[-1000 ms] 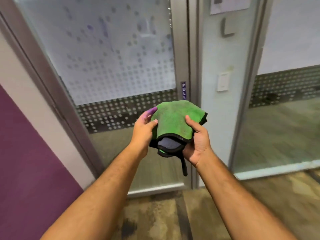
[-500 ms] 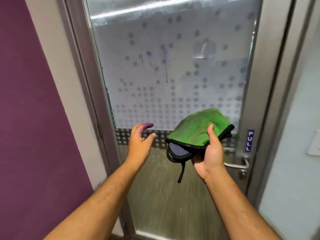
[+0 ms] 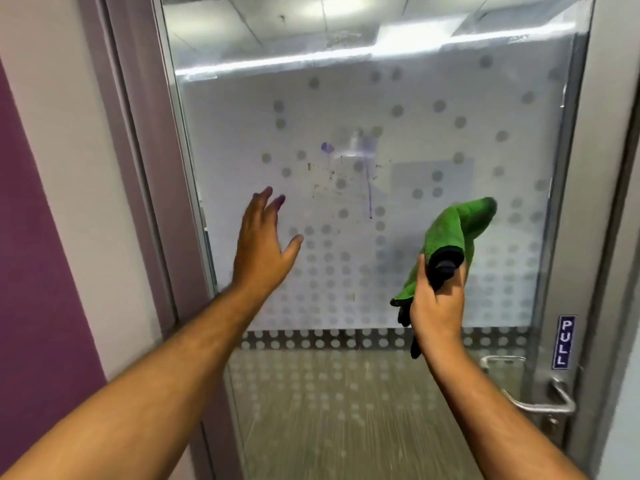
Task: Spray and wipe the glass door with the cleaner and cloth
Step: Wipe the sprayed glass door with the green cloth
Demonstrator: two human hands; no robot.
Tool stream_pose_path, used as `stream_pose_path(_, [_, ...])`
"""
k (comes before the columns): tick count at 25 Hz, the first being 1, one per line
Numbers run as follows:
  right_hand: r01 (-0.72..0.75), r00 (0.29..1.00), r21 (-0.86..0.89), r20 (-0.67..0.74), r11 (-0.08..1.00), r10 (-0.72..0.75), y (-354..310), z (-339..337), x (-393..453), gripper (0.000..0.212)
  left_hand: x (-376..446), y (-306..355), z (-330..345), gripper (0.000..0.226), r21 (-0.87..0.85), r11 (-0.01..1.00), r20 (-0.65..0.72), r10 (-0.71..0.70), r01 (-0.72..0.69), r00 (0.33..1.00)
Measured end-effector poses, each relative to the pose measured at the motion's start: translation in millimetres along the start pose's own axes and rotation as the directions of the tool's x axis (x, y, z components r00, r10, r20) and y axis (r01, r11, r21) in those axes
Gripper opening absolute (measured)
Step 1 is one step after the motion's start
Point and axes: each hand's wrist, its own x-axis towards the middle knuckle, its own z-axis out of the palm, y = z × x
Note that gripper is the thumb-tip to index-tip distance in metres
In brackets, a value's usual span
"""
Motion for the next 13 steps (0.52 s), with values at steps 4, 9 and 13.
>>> stream_pose_path(4, [0.161, 0.987, -0.008, 0.019, 0.987, -0.161, 13.1, 42.8, 27.0, 0.084, 56.9, -55.1, 12.2, 0.085, 0.125, 0.990, -0.069, 0.073, -0.064, 0.995])
stream_pose_path(9, [0.198, 0.980, -0.167, -0.001, 0.966, -0.201, 33.9, 63.9, 61.6, 0.082, 65.9, -98.3, 38.4, 0.090, 0.312, 0.936, -0.119, 0.208, -0.162, 0.971])
stream_pose_path(13, [0.302, 0.944, -0.558, 0.065, 0.773, -0.322, 54.8, 87.8, 79.6, 0.075, 70.4, -115.0, 53.8, 0.087, 0.386, 0.905, -0.197, 0.269, -0.177, 0.943])
